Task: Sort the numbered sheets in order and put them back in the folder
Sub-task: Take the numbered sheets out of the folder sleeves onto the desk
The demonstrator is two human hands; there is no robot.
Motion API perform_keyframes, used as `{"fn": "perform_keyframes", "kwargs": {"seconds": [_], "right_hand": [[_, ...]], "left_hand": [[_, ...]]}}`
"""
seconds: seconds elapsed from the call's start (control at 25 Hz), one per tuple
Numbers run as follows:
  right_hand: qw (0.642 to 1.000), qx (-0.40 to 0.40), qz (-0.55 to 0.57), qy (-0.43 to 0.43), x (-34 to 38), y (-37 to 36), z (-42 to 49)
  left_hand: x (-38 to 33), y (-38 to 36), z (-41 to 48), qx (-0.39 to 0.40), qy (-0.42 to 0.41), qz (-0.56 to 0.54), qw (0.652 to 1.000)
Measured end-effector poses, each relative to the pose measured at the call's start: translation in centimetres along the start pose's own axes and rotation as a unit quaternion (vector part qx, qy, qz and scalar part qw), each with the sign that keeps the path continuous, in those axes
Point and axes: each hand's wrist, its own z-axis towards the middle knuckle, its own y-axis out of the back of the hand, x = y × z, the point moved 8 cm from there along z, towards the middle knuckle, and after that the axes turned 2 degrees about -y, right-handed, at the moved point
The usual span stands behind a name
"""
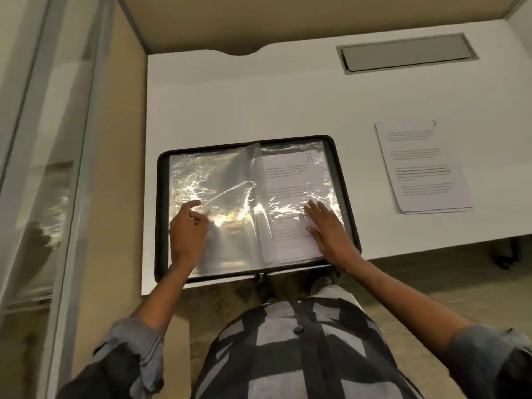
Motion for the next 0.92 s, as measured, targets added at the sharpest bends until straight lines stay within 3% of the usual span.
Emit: {"fn": "perform_keyframes", "kwargs": {"seconds": [0.12,0.28,0.44,0.64,0.92], "right_hand": [[0.999,0.015,-0.049,-0.002,-1.2,0.0,0.0],[0.996,0.041,-0.077,-0.010,-2.5,-0.3,-0.4],[0.996,0.038,-0.086,-0.001,-2.7,0.0,-0.5],[0.997,0.012,-0.074,0.005,-2.4,0.9,1.2],[0.994,-0.042,-0.083,0.059,-3.1,5.1,10.2]], "left_hand": [[3.8,2.8,0.3,-0.054,0.037,0.045,0.997],[7.2,4.3,0.5,-0.075,0.116,-0.013,0.990],[6.8,4.4,1.5,-0.100,0.124,-0.013,0.987],[3.4,1.7,2.5,-0.091,0.007,0.040,0.995],[-8.9,-10.5,4.9,0.073,-0.198,0.043,0.977]]}}
